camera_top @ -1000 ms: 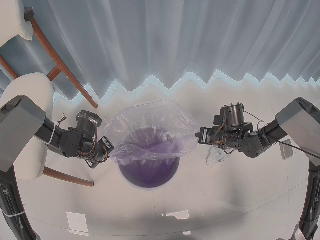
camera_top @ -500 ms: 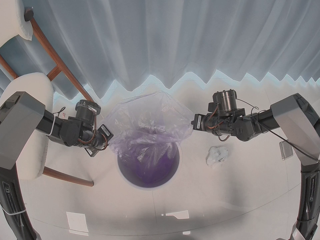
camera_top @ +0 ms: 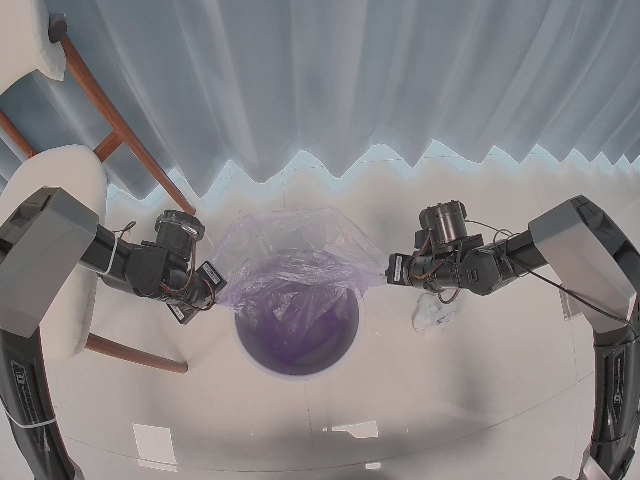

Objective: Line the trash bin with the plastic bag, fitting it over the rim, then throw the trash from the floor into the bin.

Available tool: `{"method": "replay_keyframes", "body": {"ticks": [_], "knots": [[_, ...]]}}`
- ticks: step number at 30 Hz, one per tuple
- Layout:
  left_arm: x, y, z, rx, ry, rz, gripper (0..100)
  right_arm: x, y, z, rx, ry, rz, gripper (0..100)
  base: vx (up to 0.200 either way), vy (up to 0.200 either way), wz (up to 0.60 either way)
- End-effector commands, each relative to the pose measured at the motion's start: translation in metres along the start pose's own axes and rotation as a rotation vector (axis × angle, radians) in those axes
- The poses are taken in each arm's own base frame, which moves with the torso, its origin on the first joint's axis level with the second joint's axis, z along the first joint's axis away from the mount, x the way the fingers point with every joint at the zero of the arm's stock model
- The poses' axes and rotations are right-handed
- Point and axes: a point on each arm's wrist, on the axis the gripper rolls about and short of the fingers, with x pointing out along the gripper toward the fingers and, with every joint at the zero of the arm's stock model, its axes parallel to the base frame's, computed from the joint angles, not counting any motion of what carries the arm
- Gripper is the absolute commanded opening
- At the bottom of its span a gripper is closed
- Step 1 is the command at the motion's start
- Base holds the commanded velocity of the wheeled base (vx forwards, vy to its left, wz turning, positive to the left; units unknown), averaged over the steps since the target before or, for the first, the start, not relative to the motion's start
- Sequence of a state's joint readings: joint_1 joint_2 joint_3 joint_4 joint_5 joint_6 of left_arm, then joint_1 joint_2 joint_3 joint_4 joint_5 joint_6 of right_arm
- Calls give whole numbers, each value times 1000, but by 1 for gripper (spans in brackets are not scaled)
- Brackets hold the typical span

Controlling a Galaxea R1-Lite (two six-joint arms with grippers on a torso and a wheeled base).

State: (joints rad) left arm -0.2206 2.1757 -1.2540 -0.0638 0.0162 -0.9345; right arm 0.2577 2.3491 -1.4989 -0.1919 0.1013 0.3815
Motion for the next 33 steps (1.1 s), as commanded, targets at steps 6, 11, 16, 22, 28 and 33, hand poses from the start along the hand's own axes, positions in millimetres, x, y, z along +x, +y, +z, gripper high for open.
{"method": "replay_keyframes", "body": {"ticks": [6, 11, 16, 22, 28, 33], "knots": [[-5, 17, -18, 10, 61, 61, 0, -21, -5, -22, 4, 80, -9, 0, 0, 0, 0], [-8, 26, -25, 12, 84, 86, 0, -30, -5, -36, 3, 124, -3, 0, 0, 0, 0], [-18, 18, -28, 27, 77, 58, 0, -36, -2, -40, -5, 104, 14, 0, 0, 0, 0], [-30, 19, -41, 96, 95, 53, 0, -52, 10, -52, -30, 120, 38, 0, 0, 0, 0], [-31, 31, -52, 168, 97, 50, 0, -56, 10, -66, -50, 87, 62, 0, 0, 0, 0], [-29, 42, -57, 196, 68, 19, 0, -59, 2, -84, -54, 44, 79, 0, 0, 0, 0]]}}
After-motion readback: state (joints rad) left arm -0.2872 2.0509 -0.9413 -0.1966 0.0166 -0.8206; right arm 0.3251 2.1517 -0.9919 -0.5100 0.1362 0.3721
